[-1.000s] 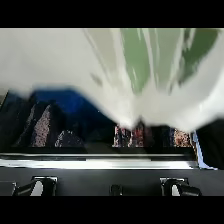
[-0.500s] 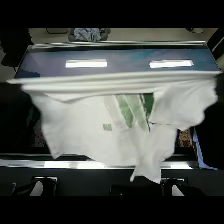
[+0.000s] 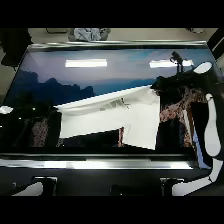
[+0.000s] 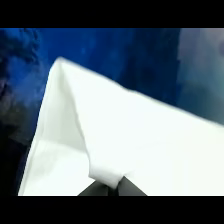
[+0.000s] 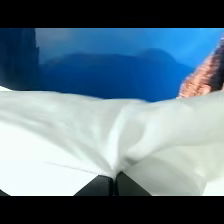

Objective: Fold the shirts.

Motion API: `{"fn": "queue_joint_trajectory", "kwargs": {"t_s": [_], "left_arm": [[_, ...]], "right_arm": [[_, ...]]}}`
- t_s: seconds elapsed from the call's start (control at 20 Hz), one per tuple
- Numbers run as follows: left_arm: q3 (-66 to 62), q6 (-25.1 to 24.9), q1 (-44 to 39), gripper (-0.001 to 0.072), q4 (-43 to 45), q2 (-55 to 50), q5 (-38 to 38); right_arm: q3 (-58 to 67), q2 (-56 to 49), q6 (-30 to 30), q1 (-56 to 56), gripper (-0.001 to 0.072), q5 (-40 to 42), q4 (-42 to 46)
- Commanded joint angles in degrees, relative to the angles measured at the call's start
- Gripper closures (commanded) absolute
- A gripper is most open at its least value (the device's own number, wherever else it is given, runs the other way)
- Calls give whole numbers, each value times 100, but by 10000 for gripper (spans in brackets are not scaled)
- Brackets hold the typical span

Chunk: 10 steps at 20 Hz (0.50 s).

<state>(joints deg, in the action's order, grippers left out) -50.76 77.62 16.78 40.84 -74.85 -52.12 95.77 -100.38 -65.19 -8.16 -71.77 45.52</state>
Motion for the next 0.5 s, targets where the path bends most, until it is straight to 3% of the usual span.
{"fn": "queue_joint_trajectory", "kwargs": {"t_s": [0.0,0.05,0.1,0.15,0.2,0.25,0.35,0.45], "left_arm": [[-208,-179,-188,669,-227,-772,-291],[-240,-166,-179,529,-229,-767,-372],[-356,-186,-85,271,-201,-769,-640],[-573,-323,96,217,-28,-767,-1137],[-828,-485,286,217,334,-767,-1714],[-1071,-413,483,217,935,-745,-2308],[-1143,-319,791,217,1989,-577,-3051],[-660,-308,916,242,2194,-334,-3042]], "right_arm": [[-7,-487,-20,326,655,518,-9],[9,-461,-17,337,574,603,39],[68,-411,-7,262,385,584,15],[160,-328,109,151,218,367,-4],[225,-181,367,-22,109,-26,11],[225,-7,669,-216,82,-426,136],[219,264,739,-673,86,-1473,870],[201,323,761,-1075,108,-2424,1569]]}}
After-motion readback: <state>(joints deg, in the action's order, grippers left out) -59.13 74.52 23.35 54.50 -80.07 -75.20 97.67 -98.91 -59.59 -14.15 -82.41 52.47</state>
